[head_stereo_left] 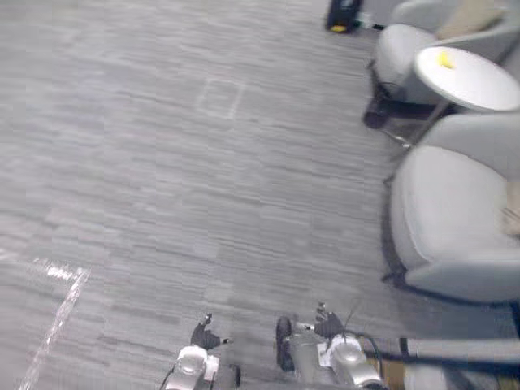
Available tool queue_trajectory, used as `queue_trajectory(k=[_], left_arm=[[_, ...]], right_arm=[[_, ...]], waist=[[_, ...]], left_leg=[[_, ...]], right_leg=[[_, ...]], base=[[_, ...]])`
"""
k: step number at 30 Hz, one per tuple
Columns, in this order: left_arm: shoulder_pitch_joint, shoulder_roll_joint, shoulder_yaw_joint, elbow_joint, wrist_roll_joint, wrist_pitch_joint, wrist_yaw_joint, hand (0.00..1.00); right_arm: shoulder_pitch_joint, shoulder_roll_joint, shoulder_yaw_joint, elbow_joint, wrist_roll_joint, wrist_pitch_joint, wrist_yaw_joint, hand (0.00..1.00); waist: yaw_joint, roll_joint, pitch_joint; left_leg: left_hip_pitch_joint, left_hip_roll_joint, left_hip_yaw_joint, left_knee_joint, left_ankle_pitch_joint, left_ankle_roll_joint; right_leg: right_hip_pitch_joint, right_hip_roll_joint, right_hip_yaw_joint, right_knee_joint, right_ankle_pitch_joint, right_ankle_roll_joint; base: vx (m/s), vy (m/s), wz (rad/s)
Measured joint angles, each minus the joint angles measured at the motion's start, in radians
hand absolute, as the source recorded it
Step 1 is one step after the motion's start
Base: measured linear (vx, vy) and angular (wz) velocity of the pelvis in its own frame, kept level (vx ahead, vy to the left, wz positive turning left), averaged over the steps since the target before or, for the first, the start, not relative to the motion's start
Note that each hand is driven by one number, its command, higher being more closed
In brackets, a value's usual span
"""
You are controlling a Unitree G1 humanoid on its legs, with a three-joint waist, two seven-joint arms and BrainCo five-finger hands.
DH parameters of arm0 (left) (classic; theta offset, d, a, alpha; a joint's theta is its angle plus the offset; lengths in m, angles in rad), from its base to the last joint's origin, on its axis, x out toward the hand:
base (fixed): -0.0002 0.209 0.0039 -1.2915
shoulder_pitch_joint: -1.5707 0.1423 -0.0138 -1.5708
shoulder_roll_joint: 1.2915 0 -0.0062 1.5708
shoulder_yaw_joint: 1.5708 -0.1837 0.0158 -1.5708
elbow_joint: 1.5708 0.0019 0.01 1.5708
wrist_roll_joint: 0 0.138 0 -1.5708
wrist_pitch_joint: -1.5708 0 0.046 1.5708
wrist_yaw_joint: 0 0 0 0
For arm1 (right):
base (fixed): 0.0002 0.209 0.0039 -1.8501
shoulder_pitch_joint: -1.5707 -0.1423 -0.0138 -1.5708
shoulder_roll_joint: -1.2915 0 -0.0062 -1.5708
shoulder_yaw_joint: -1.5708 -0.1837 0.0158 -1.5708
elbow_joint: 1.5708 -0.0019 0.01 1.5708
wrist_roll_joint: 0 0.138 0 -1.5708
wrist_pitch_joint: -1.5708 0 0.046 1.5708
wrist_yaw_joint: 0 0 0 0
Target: Organize the slippers on the shoe rack
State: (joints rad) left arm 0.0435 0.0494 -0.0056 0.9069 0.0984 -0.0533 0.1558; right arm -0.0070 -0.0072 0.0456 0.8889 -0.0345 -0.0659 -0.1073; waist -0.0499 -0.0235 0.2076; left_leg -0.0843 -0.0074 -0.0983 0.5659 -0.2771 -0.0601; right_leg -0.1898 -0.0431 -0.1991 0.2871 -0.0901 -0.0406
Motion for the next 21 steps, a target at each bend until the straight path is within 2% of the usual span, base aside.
queue_trajectory(k=[1,3,5,6,7,9,10,11,12,13,14,15,16,17,18,19,20,21], left_arm=[[0.005,-0.013,0.032,-0.019,-0.015,-0.001,0.003,0.0],[0.012,-0.019,0.074,-0.049,-0.025,-0.004,0.017,0.0],[0.012,-0.025,0.082,-0.07,-0.038,-0.007,0.017,0.0],[0.009,-0.032,0.089,-0.094,-0.055,-0.01,0.017,0.0],[0.007,-0.034,0.093,-0.097,-0.058,-0.01,0.017,0.0],[0.001,-0.037,0.103,-0.111,-0.061,-0.011,0.017,0.0],[-0.001,-0.043,0.106,-0.118,-0.063,-0.013,0.017,0.0],[0.0,-0.047,0.107,-0.123,-0.064,-0.013,0.018,0.0],[0.001,-0.049,0.107,-0.128,-0.065,-0.014,0.018,0.0],[-0.004,-0.047,0.116,-0.13,-0.065,-0.015,0.019,0.0],[-0.004,-0.049,0.128,-0.131,-0.065,-0.018,0.019,0.0],[-0.004,-0.047,0.141,-0.13,-0.065,-0.019,0.018,0.0],[-0.002,-0.047,0.144,-0.127,-0.065,-0.019,0.018,0.0],[0.0,-0.038,0.144,-0.112,-0.065,-0.018,0.018,0.0],[0.0,-0.036,0.143,-0.102,-0.065,-0.016,0.018,0.0],[0.0,-0.034,0.142,-0.088,-0.066,-0.006,0.017,0.0],[0.001,-0.036,0.134,-0.083,-0.074,-0.001,0.018,0.0],[0.003,-0.041,0.132,-0.083,-0.083,0.0,0.018,0.0]], right_arm=[[0.004,-0.004,0.008,-0.005,0.006,0.003,-0.001,0.0],[0.006,0.006,0.02,-0.006,0.015,0.006,-0.002,0.0],[-0.003,0.006,0.026,-0.009,0.015,0.006,-0.003,0.0],[-0.019,0.003,0.027,-0.011,0.015,0.006,-0.006,0.0],[-0.02,0.004,0.027,-0.013,0.015,0.006,-0.007,0.0],[-0.021,0.004,0.027,-0.015,0.015,0.007,-0.011,0.0],[-0.022,0.001,0.027,-0.014,0.014,0.007,-0.013,0.0],[-0.023,0.001,0.027,-0.014,0.013,0.008,-0.014,0.0],[-0.028,0.003,0.034,-0.005,0.012,0.009,-0.015,0.0],[-0.041,0.006,0.037,0.001,0.01,0.011,-0.014,0.0],[-0.048,0.009,0.039,0.001,0.003,0.01,-0.012,0.0],[-0.056,0.013,0.036,-0.004,-0.005,0.01,-0.011,0.0],[-0.056,0.013,0.034,-0.005,-0.006,0.009,-0.011,0.0],[-0.049,0.014,0.032,0.001,-0.007,0.009,-0.009,0.0],[-0.044,0.013,0.03,0.001,-0.007,0.009,-0.007,0.0],[-0.028,0.016,0.017,-0.005,-0.007,0.008,-0.001,0.0],[-0.006,0.015,0.006,-0.008,-0.007,0.008,0.001,0.0],[0.012,0.015,0.002,-0.013,-0.007,0.008,0.001,0.0]], waist=[[0.003,0.015,0.01],[0.04,0.025,0.022],[0.053,0.022,0.021],[0.06,0.028,0.025],[0.062,0.028,0.026],[0.066,0.022,0.037],[0.077,0.028,0.042],[0.089,0.033,0.045],[0.114,0.039,0.042],[0.114,0.009,0.041],[0.112,0.002,0.04],[0.115,-0.005,0.039],[0.115,-0.01,0.039],[0.114,-0.025,0.042],[0.11,-0.026,0.042],[0.104,-0.027,0.043],[0.103,-0.029,0.042],[0.102,-0.027,0.042]], left_leg=[[-0.052,0.036,0.069,0.183,0.065,-0.021],[-0.107,0.133,0.212,0.382,0.015,-0.005],[-0.172,0.156,0.261,0.377,-0.011,0.001],[-0.25,0.155,0.291,0.28,-0.034,0.002],[-0.268,0.153,0.304,0.242,-0.033,0.004],[-0.315,0.125,0.336,0.081,0.001,0.027],[-0.335,0.095,0.34,-0.091,0.081,0.032],[-0.333,0.087,0.343,-0.205,0.138,0.037],[-0.32,0.072,0.346,-0.235,0.274,0.074],[-0.315,0.031,0.348,-0.235,0.255,0.11],[-0.319,0.013,0.342,-0.227,0.244,0.134],[-0.314,-0.005,0.343,-0.197,0.212,0.151],[-0.298,-0.016,0.342,-0.186,0.187,0.156],[-0.23,-0.048,0.326,-0.177,0.127,0.165],[-0.188,-0.058,0.311,-0.182,0.103,0.164],[-0.112,-0.075,0.28,-0.197,0.072,0.162],[-0.033,-0.086,0.254,-0.23,0.061,0.159],[0.023,-0.09,0.237,-0.267,0.058,0.161]], right_leg=[[0.077,0.021,0.001,-0.038,-0.013,-0.012],[0.208,0.048,0.022,-0.097,-0.05,-0.038],[0.276,0.043,0.024,-0.138,-0.075,-0.033],[0.322,0.029,0.018,-0.187,-0.089,-0.018],[0.333,0.024,0.015,-0.199,-0.093,-0.014],[0.384,-0.006,-0.005,-0.239,-0.117,0.012],[0.423,-0.027,-0.02,-0.256,-0.144,0.024],[0.449,-0.032,-0.021,-0.264,-0.162,0.039],[0.478,-0.038,-0.011,-0.275,-0.183,0.053],[0.487,-0.07,-0.01,-0.266,-0.175,0.043],[0.473,-0.086,-0.002,-0.235,-0.157,0.037],[0.45,-0.106,0.025,-0.143,-0.139,0.067],[0.442,-0.118,0.04,-0.086,-0.131,0.08],[0.403,-0.143,0.078,0.117,-0.081,0.151],[0.353,-0.149,0.112,0.275,-0.018,0.175],[0.254,-0.147,0.149,0.535,0.06,0.175],[0.179,-0.143,0.155,0.705,0.033,0.161],[0.13,-0.137,0.147,0.767,-0.002,0.14]], base=[[0.53,-0.206,0.38],[0.52,-0.139,-0.21],[0.54,-0.079,-0.16],[0.42,0.003,0.0],[0.49,0.067,0.07],[0.36,0.11,0.26],[0.5,0.184,0.29],[0.63,0.249,0.14],[0.66,0.262,0.19],[0.56,0.224,0.32],[0.58,0.241,0.52],[0.47,0.209,0.39],[0.61,0.267,0.46],[0.6,0.257,0.36],[0.71,0.291,0.51],[0.67,0.242,0.52],[0.55,0.162,0.57],[0.53,0.119,0.62]])
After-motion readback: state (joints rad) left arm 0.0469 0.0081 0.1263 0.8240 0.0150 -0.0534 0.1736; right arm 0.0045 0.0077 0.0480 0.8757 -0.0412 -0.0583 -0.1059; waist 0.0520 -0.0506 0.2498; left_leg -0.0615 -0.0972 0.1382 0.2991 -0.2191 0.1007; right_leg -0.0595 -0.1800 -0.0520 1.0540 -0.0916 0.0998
